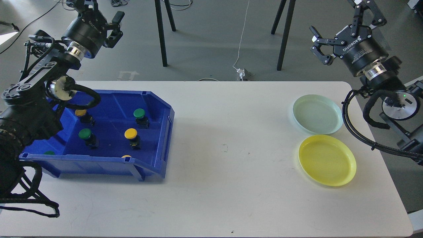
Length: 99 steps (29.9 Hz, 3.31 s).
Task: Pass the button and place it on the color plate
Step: 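Move the left gripper over the blue bin toward the buttons, then lower the left gripper into the bin and grasp a yellow-capped button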
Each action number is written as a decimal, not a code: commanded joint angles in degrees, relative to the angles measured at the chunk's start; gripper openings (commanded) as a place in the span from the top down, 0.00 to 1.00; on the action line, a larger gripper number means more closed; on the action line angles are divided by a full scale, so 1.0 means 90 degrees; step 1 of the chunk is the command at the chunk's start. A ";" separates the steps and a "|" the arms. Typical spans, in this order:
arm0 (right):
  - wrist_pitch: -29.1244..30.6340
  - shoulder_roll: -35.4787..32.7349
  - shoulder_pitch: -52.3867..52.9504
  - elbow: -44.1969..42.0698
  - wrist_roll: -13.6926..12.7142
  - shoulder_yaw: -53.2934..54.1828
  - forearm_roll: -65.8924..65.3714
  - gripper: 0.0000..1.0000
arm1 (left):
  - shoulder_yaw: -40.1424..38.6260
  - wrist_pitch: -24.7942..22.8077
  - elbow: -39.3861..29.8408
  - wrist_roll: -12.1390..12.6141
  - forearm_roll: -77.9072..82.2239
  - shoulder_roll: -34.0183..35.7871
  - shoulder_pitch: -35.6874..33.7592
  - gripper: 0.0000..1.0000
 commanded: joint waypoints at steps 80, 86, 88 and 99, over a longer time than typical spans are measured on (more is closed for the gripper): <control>0.0000 -0.0362 -0.0676 -0.0130 0.0093 0.0265 0.0000 0.01 | 0.5380 -0.0001 -0.2272 0.0000 1.0784 0.1575 -0.1103 0.04; 0.0000 -0.0361 -0.0695 -0.0140 0.0093 0.0265 0.0010 0.01 | 0.5370 -0.0001 -0.2135 0.0000 1.0667 0.1536 -0.1074 0.13; 0.0000 -0.0361 -0.0725 -0.0130 0.0093 0.0265 0.0001 0.01 | 0.5370 -0.0001 -0.2038 0.0000 1.0589 0.1526 -0.1026 0.14; 0.0000 -0.0371 -0.0735 -0.0140 0.0093 0.0265 0.0000 0.01 | 0.5361 -0.0001 -0.1696 0.0000 1.0462 0.1311 -0.0830 0.21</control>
